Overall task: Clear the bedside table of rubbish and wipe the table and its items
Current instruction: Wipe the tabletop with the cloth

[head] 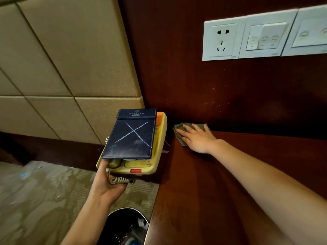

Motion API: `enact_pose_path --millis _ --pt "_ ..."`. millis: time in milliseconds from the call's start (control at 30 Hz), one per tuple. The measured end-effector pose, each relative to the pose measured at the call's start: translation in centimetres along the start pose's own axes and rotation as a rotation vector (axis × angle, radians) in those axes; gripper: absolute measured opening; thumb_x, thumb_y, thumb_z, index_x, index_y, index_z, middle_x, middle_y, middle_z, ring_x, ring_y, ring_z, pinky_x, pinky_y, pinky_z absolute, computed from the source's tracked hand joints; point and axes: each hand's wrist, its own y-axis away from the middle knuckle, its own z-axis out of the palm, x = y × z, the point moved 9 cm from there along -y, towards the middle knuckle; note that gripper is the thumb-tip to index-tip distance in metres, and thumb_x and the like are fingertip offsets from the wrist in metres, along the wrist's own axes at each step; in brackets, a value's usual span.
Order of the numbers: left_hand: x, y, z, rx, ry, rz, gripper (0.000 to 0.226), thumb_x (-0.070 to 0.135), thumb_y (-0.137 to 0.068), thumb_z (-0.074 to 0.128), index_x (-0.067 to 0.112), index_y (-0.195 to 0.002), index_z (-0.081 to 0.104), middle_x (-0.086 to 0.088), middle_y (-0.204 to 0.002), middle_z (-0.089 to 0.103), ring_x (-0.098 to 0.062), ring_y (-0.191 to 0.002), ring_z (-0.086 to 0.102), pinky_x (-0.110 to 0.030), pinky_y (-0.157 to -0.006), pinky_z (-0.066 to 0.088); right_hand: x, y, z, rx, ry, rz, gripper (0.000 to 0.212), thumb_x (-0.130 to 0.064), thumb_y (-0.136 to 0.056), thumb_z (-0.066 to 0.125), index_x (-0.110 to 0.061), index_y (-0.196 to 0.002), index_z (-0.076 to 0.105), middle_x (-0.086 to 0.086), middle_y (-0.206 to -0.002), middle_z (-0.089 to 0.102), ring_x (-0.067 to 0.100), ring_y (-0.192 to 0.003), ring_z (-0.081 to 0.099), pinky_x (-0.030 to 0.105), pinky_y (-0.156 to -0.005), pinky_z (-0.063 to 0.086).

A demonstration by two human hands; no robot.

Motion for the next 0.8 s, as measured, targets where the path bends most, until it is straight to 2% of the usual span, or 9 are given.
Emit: enact_pose_path --millis 67,233,367,467,567,633,667,733,800 --pt "0.1 -0.2 -0.2 0.015 0.021 -0.015 0.074 0.038 -0.015 0.095 0.013 -0.083 0.077 -0.008 -0.097 0.073 -0.024 -0.084 0.069 -0.037 -0.079 0.051 -1.0 0.9 0.4 -0.003 0.013 -0.064 0.049 -0.039 -0.103 0.015 -0.04 -0.15 0.002 -0.007 -0.16 -0.008 0.025 -0.147 -0.011 0.055 -0.114 -0.011" --pt "0.3 0.2 1.0 0.032 0.071 -0.006 0.091 0.034 -0.01 0.095 0.015 -0.095 0.069 -0.006 -0.091 0.074 -0.022 -0.075 0.072 -0.034 -0.066 0.059 -4.4 4.9 1.5 -0.033 0.07 -0.224 0.048 -0.04 -0.103 0.016 -0.04 -0.15 0.007 -0.006 -0.16 -0.006 0.022 -0.146 -0.013 0.054 -0.115 -0.013" --pt "0.3 1.1 2.4 0.031 0.072 0.008 0.098 0.032 -0.005 0.095 0.015 -0.098 0.068 -0.008 -0.09 0.074 -0.024 -0.076 0.072 -0.038 -0.078 0.049 -7.1 10.2 2.8 -0.014 0.122 -0.4 0.047 -0.04 -0.103 0.017 -0.043 -0.149 0.007 -0.005 -0.161 -0.002 0.023 -0.146 -0.012 0.056 -0.115 -0.012" --pt "-0.3 1.4 3.4 0.011 0.082 -0.007 0.1 0.034 -0.006 0.094 0.016 -0.1 0.068 -0.008 -0.093 0.073 -0.024 -0.084 0.069 -0.039 -0.078 0.049 -6.3 15.0 4.2 -0.052 0.126 -0.483 0.048 -0.045 -0.101 0.014 -0.044 -0.149 0.006 -0.013 -0.16 -0.005 0.015 -0.144 -0.021 0.046 -0.113 -0.022" --pt "-0.8 1.7 4.6 -0.011 0.063 -0.015 0.095 0.037 -0.006 0.094 0.017 -0.096 0.068 -0.006 -0.09 0.073 -0.024 -0.088 0.066 -0.039 -0.076 0.05 -2.1 19.0 4.6 -0.078 0.057 -0.437 0.051 -0.055 -0.095 0.008 -0.05 -0.145 0.004 -0.025 -0.155 -0.011 0.005 -0.14 -0.027 0.036 -0.11 -0.026" --pt "-1.3 2.0 5.5 -0.006 0.065 -0.018 0.094 0.035 -0.007 0.094 0.017 -0.095 0.068 -0.007 -0.088 0.073 -0.024 -0.09 0.066 -0.039 -0.077 0.048 2.3 20.7 4.2 -0.071 -0.016 -0.314 0.052 -0.063 -0.088 0.009 -0.055 -0.14 0.006 -0.031 -0.151 -0.009 -0.001 -0.14 -0.024 0.037 -0.115 -0.02" --pt "-1.6 2.2 6.0 -0.012 0.062 -0.026 0.087 0.034 -0.015 0.095 0.017 -0.096 0.067 -0.007 -0.087 0.074 -0.024 -0.087 0.068 -0.039 -0.076 0.05 4.4 21.3 3.6 -0.051 -0.045 -0.239 0.056 -0.069 -0.083 0.008 -0.056 -0.138 0.01 -0.032 -0.15 -0.005 -0.003 -0.141 -0.019 0.04 -0.117 -0.014" --pt "-2.1 2.7 6.8 -0.004 0.054 -0.051 0.058 0.041 -0.053 0.085 0.017 -0.102 0.066 -0.008 -0.087 0.073 -0.024 -0.082 0.07 -0.039 -0.071 0.053 7.4 21.9 1.9 -0.004 -0.032 -0.11 0.072 -0.076 -0.072 0.001 -0.053 -0.137 0.024 -0.03 -0.15 0.012 -0.001 -0.144 -0.005 0.044 -0.119 -0.006" --pt "-2.6 2.9 7.1 0.02 0.06 -0.073 0.045 0.048 -0.077 0.066 0.016 -0.108 0.064 -0.01 -0.087 0.073 -0.025 -0.087 0.066 -0.039 -0.071 0.051 7.9 21.6 -1.2 0.178 0.053 -0.059 0.082 -0.071 -0.074 -0.003 -0.04 -0.135 0.041 -0.021 -0.147 0.034 0.005 -0.144 0.015 0.037 -0.119 0.004"
